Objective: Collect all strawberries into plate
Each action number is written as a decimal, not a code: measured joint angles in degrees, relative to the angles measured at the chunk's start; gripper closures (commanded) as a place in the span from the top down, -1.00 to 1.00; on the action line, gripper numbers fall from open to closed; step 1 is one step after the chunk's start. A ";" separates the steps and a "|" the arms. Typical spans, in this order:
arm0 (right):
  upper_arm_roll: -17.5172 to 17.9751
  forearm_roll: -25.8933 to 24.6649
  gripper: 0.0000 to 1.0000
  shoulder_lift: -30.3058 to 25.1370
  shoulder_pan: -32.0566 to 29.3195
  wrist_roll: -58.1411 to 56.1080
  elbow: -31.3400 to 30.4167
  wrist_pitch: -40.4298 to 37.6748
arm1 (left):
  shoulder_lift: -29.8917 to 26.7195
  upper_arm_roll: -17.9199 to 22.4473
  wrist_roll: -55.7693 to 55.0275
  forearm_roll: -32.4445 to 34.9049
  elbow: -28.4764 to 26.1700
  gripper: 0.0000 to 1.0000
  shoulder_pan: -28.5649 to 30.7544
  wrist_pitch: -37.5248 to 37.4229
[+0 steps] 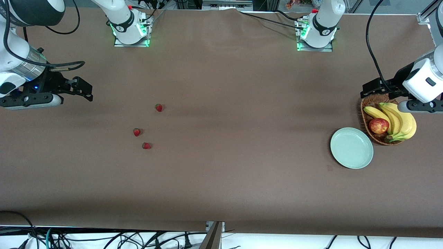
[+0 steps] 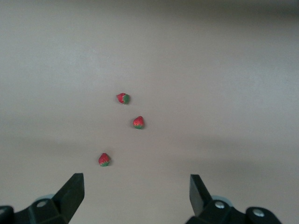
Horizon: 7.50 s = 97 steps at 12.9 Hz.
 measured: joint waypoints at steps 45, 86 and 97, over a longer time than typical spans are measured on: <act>1.53 0.16 -0.04 35.64 1.61 -4.71 -2.96 17.37 | 1.03 0.00 0.00 2.59 1.01 1.00 0.45 0.00; 3.11 15.92 1.00 43.02 32.65 47.64 27.68 24.91 | 33.84 -1.07 -3.61 -2.02 4.63 1.00 -3.81 11.02; -15.51 6.36 1.00 33.13 31.90 16.42 4.66 11.77 | 38.25 -1.00 -8.36 -6.28 1.86 1.00 -9.67 7.28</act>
